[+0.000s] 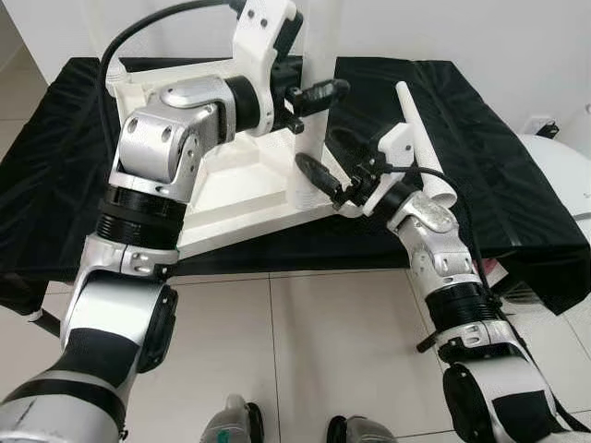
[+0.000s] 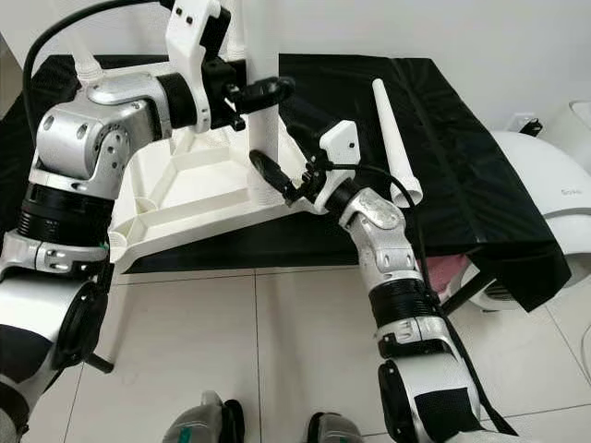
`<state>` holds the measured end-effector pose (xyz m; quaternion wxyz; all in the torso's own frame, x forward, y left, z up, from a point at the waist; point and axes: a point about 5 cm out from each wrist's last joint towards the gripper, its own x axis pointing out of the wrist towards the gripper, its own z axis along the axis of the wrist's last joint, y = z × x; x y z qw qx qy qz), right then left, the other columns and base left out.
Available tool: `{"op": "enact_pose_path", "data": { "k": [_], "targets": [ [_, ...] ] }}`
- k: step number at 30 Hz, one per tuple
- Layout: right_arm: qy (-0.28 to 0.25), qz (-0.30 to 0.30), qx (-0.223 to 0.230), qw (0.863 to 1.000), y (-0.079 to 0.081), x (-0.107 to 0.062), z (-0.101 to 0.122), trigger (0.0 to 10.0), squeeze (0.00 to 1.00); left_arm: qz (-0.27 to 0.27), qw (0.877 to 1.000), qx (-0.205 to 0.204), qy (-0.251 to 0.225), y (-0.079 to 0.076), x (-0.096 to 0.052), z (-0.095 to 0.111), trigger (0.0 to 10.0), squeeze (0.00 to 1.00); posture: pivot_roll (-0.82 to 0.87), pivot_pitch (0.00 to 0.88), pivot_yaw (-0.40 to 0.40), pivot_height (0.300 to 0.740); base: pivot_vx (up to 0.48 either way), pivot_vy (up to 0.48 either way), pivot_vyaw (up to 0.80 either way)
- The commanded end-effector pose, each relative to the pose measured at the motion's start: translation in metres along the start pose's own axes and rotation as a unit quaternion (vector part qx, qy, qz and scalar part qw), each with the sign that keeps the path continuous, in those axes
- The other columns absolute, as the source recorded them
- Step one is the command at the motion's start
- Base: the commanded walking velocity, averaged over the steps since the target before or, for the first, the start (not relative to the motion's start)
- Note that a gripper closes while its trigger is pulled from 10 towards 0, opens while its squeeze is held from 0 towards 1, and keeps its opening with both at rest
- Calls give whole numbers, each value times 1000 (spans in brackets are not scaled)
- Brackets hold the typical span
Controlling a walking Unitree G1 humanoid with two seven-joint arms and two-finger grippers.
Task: Building children table
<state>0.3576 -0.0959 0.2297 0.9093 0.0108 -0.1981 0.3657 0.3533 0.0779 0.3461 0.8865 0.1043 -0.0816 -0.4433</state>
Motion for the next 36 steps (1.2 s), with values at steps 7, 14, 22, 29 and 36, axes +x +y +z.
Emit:
{"op": "enact_pose_path", "data": {
  "k": [7,14,22,29,36],
  "targets": [
    [-14,-51,7,999,0,9,1,10000,0,167,985,28,-13,22,-1,12,10000,0,-60,59,3,740,0,0,0],
    [-19,-86,10,996,2,17,1,10000,0,211,977,39,-13,24,1,12,10000,0,-56,65,2,740,0,0,0],
    [-30,-141,6,990,3,22,3,10000,0,254,966,39,-22,26,3,12,10000,0,-57,84,0,740,0,0,0],
    [-42,-152,24,987,16,30,4,10000,0,258,965,45,-28,19,12,13,10000,0,-60,92,2,740,0,0,0],
    [-43,-133,37,989,27,35,3,10000,0,268,962,46,-35,17,15,16,10000,0,-60,95,2,740,0,0,0]
  ]
}}
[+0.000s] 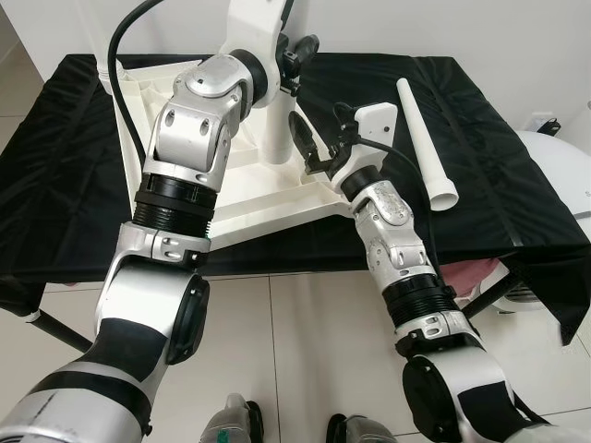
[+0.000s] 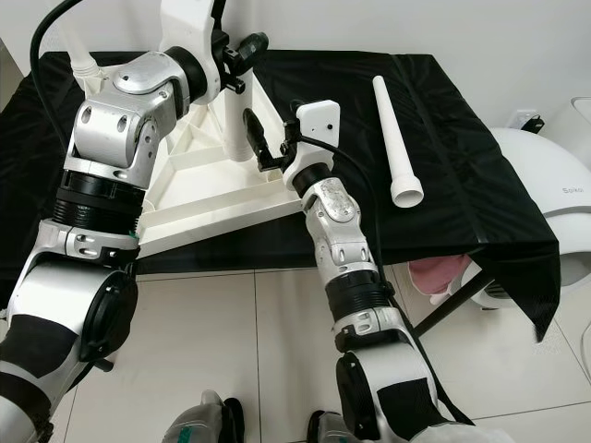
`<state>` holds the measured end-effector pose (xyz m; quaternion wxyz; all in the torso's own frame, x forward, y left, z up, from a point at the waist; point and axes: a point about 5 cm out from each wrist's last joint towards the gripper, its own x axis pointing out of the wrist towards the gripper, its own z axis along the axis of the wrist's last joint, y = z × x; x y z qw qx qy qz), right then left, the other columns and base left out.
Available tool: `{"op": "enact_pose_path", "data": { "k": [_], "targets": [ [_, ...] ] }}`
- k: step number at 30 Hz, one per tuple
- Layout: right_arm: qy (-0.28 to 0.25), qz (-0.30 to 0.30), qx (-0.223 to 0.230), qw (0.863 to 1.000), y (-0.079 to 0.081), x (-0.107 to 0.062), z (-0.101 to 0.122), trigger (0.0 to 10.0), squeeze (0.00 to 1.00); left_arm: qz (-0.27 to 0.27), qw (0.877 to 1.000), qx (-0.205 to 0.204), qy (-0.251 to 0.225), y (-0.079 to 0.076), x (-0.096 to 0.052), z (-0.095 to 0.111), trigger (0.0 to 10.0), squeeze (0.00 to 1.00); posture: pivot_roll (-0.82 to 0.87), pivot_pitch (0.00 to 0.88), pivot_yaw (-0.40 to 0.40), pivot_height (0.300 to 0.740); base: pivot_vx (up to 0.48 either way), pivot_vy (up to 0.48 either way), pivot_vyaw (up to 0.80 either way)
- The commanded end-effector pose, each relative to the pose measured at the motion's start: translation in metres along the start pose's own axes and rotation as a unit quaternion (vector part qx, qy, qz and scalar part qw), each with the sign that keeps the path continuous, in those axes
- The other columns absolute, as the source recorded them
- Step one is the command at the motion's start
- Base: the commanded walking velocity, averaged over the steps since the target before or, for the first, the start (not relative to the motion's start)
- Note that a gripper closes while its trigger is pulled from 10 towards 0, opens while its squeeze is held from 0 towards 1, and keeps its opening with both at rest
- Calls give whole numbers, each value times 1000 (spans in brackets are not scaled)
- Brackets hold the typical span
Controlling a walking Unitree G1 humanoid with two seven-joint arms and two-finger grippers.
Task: Building children table
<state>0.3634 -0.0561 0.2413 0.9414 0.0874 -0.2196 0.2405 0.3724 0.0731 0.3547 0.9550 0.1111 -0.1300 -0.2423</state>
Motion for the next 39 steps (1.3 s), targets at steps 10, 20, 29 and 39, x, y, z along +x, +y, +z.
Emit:
{"op": "enact_pose_path", "data": {
  "k": [10,20,29,39],
  "targets": [
    [12,7,5,1000,16,3,-7,10000,0,60,998,13,-29,-3,4,14,10000,0,-56,94,-13,740,0,0,0],
    [19,-30,-10,999,10,9,-6,10000,0,50,998,24,-35,-12,4,17,10000,0,-53,83,-18,740,0,0,0],
    [26,-72,-20,997,-1,15,-3,10000,0,41,998,33,-41,-18,3,20,10000,0,-51,76,-22,740,0,0,0],
    [23,-64,-37,997,1,23,1,10000,0,24,998,38,-42,-29,3,19,10000,0,-54,82,-21,740,0,0,0]
  ]
}}
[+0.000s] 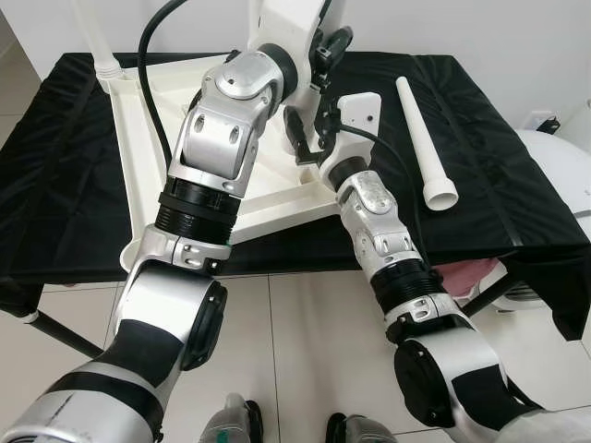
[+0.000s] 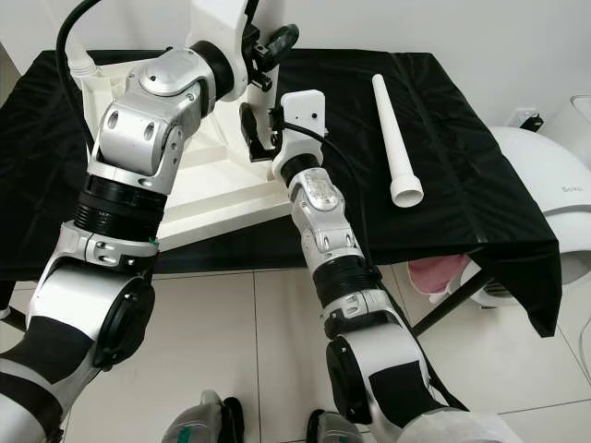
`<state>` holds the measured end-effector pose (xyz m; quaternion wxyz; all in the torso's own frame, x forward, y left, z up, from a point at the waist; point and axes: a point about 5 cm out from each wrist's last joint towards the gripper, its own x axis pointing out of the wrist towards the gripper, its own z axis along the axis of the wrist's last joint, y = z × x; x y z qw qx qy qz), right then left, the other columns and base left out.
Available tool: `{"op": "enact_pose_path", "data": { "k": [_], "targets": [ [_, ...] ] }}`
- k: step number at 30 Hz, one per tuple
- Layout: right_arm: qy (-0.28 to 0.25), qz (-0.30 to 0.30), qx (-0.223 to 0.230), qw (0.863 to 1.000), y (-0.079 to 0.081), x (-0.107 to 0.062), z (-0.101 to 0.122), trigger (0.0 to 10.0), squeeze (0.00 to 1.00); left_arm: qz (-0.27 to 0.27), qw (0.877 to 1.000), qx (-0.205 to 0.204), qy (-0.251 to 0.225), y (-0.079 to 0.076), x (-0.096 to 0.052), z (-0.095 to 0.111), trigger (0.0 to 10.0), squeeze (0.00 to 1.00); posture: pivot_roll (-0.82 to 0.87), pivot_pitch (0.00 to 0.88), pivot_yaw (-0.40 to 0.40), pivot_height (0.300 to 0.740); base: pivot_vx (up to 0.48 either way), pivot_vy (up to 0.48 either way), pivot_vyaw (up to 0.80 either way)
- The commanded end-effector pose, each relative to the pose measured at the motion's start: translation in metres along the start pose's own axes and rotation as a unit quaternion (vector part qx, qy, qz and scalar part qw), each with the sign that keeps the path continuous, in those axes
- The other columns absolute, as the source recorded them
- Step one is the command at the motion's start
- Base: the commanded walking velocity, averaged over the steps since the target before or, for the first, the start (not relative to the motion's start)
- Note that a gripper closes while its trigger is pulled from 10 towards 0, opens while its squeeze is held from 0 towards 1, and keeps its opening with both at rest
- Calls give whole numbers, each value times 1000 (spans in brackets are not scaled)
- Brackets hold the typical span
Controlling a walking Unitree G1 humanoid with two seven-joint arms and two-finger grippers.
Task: Building children table
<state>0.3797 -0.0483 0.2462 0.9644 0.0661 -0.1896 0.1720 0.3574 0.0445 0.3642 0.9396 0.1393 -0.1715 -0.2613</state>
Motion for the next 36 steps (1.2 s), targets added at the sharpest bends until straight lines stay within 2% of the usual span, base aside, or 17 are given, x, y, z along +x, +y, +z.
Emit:
{"op": "enact_pose_path", "data": {
  "k": [1,10,19,20,21,22,24,25,26,27,28,29,36],
  "targets": [
    [-10,3,-6,1000,2,4,6,10000,0,45,999,3,-3,-1,0,2,10000,0,-54,82,-21,740,0,0,0],
    [-19,6,-9,1000,4,10,12,10000,0,31,999,4,10,-11,2,-7,10000,0,-57,92,-16,740,0,0,0],
    [-14,4,-10,1000,3,10,11,10000,0,29,1000,3,11,-13,3,-8,10000,0,-58,94,-14,740,0,0,0],
    [-12,4,-9,1000,2,10,10,9686,0,28,1000,4,11,-14,3,-7,10000,0,-58,94,-14,740,0,0,0],
    [-11,4,-8,1000,2,10,9,8118,0,27,1000,4,10,-14,3,-7,10000,0,-58,96,-11,740,0,0,0],
    [-12,5,-8,1000,2,10,9,4627,0,26,1000,4,10,-14,3,-6,10000,0,-58,96,-11,740,0,0,0],
    [-12,6,-7,1000,2,10,9,4275,0,25,1000,4,9,-15,3,-6,10000,0,-58,96,-10,740,0,0,0],
    [-12,6,-7,1000,2,10,9,4275,0,25,1000,4,9,-15,3,-6,10000,0,-58,96,-10,740,0,0,0],
    [-14,10,-5,1000,2,10,9,8275,0,24,1000,4,8,-15,3,-5,10000,0,-57,96,-10,740,0,0,0],
    [-14,10,-5,1000,2,10,9,8275,0,24,1000,4,8,-15,3,-5,10000,0,-57,96,-10,740,0,0,0],
    [-16,16,-3,1000,2,10,9,9647,0,24,1000,5,8,-15,3,-5,10000,0,-55,97,-11,740,0,0,0],
    [-18,28,4,999,3,9,9,10000,0,26,1000,7,7,-15,4,-4,10000,0,-55,96,-11,740,0,0,0],
    [-20,37,8,999,-1,7,7,10000,0,27,1000,12,6,-13,4,-3,10000,0,-56,94,-12,740,0,0,0]
  ]
}}
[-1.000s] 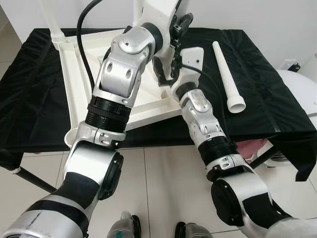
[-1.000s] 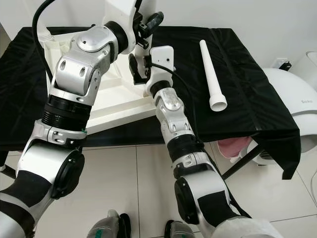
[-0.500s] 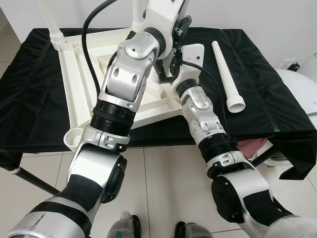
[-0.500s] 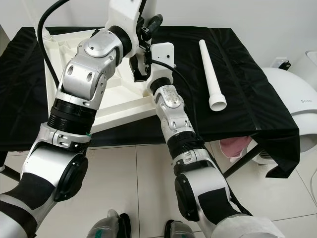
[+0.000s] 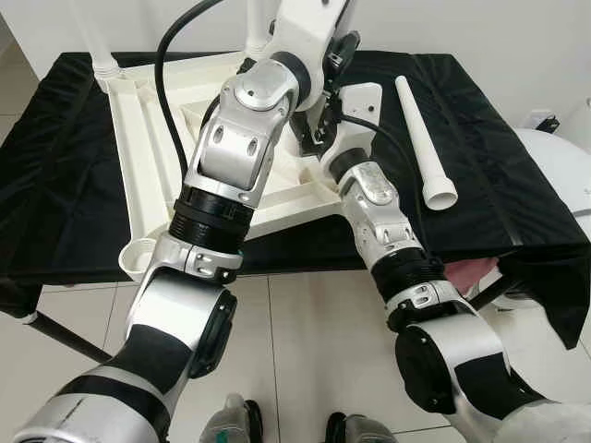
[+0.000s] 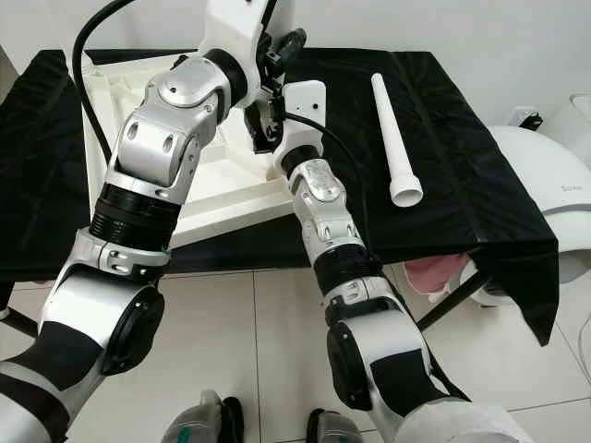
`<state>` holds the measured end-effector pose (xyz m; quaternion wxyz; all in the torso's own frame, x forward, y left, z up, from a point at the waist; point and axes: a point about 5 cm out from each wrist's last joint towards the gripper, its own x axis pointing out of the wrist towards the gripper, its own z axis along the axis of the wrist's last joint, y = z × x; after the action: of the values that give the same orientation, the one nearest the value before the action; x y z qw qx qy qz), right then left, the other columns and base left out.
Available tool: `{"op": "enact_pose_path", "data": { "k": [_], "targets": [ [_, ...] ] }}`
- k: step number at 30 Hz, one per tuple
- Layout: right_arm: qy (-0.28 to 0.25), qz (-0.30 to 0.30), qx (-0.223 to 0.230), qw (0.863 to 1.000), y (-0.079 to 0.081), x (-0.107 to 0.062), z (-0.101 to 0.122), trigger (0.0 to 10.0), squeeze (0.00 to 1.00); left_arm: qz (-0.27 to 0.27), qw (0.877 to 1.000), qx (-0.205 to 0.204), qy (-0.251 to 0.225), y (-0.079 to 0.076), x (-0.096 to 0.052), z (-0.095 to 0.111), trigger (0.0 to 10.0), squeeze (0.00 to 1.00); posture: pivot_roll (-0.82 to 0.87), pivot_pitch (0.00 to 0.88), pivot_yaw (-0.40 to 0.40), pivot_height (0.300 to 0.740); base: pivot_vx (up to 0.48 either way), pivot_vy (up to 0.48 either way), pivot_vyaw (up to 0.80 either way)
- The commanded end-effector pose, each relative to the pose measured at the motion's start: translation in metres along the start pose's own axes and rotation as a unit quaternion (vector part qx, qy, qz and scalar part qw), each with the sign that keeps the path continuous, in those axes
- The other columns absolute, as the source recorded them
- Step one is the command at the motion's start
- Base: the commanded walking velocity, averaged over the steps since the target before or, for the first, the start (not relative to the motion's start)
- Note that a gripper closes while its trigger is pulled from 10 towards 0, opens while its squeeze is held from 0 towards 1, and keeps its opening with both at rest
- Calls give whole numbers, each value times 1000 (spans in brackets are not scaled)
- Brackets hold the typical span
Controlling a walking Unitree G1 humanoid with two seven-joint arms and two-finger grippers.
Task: Building children table
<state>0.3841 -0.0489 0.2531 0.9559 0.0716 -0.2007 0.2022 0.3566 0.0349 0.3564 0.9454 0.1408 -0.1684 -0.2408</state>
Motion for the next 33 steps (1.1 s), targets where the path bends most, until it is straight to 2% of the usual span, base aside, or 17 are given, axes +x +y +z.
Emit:
{"op": "enact_pose_path", "data": {
  "k": [1,3,4,5,8,9,10,12,13,23,33],
  "targets": [
    [-10,10,-1,1000,0,0,2,10000,0,6,1000,9,-1,-2,1,2,10000,0,-54,94,-12,740,0,0,0],
    [-10,12,-1,1000,-1,0,2,10000,0,5,1000,11,-2,-2,1,2,10000,0,-54,93,-12,740,0,0,0],
    [-10,13,-1,1000,-3,0,2,5294,0,4,1000,11,-2,-2,1,3,10000,0,-54,93,-12,740,0,0,0],
    [-10,16,-2,1000,-5,0,2,0,0,3,1000,12,-2,-2,1,3,10000,0,-54,93,-13,740,0,0,0],
    [-11,19,-3,1000,-8,-1,3,0,0,1,1000,12,-2,-2,1,3,10000,0,-54,93,-14,740,0,0,0],
    [-12,20,-6,1000,-11,-1,4,2784,0,0,1000,13,-2,-2,0,3,10000,0,-52,92,-15,740,0,0,0],
    [-11,21,-9,1000,-14,-2,4,6157,0,-1,1000,14,-2,-2,0,3,10000,0,-52,92,-15,740,0,0,0],
    [-11,22,-10,1000,-17,-2,4,6157,0,-1,1000,15,-2,-2,0,3,10000,0,-49,89,-16,740,0,0,0],
    [-10,25,-11,1000,-20,-3,4,10000,0,-2,1000,15,-2,-2,-1,3,10000,0,-49,89,-16,740,0,0,0],
    [-15,25,-20,999,-31,-4,8,10000,0,-6,1000,19,0,-3,-2,2,10000,0,-45,85,-17,740,0,0,0],
    [-18,23,-18,999,-32,-3,8,10000,0,-14,1000,20,-3,-6,-2,3,10000,0,-43,77,-17,740,0,0,0]
  ]
}}
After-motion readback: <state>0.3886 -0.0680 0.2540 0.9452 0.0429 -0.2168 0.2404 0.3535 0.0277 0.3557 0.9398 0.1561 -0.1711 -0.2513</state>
